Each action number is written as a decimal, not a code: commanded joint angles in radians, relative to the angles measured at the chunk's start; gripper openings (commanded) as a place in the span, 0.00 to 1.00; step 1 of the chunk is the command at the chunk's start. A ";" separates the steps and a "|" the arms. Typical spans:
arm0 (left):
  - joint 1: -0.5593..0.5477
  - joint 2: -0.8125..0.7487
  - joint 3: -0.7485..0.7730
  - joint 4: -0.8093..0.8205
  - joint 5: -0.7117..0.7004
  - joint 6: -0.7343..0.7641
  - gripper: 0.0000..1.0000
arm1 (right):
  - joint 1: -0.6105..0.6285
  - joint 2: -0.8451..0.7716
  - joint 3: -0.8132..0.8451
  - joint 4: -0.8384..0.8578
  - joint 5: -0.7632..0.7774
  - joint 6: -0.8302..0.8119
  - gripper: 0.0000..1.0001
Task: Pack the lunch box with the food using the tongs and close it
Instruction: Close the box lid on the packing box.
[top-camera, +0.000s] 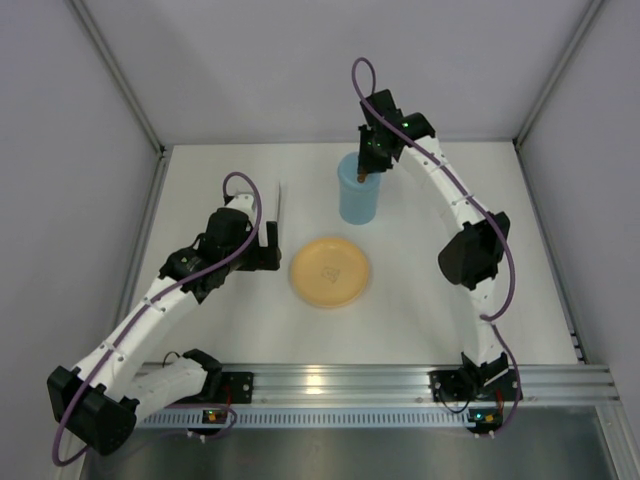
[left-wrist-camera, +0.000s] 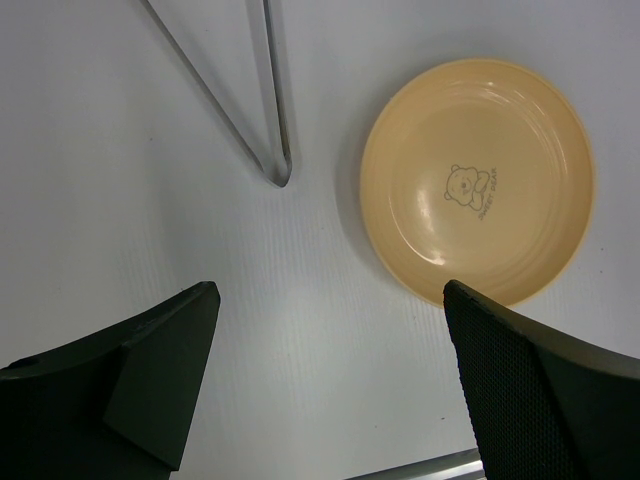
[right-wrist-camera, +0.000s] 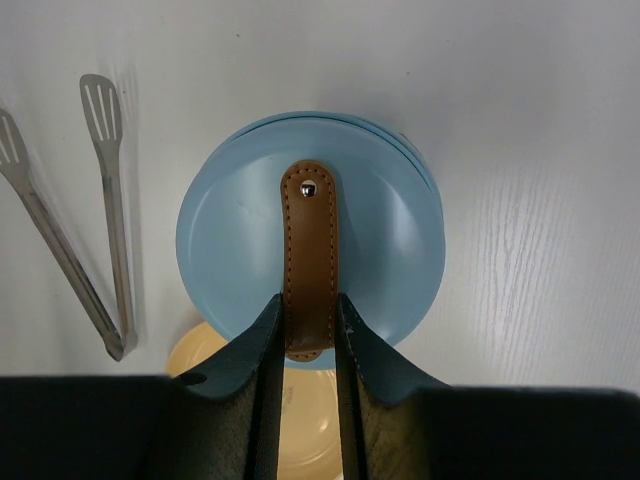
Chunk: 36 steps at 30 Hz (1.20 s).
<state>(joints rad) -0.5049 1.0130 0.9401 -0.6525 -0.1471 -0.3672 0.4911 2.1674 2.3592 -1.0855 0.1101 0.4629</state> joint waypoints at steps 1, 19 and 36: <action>0.000 0.002 -0.001 0.010 -0.006 0.005 0.98 | 0.023 0.014 0.052 -0.008 -0.006 -0.010 0.00; 0.002 0.006 -0.003 0.005 -0.006 0.007 0.98 | 0.018 0.042 0.052 0.036 0.010 0.010 0.07; 0.000 0.009 -0.003 0.005 -0.005 0.004 0.99 | 0.018 0.031 0.046 0.093 0.013 -0.001 0.38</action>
<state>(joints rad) -0.5049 1.0195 0.9398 -0.6586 -0.1471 -0.3676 0.4911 2.2036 2.3634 -1.0607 0.1116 0.4702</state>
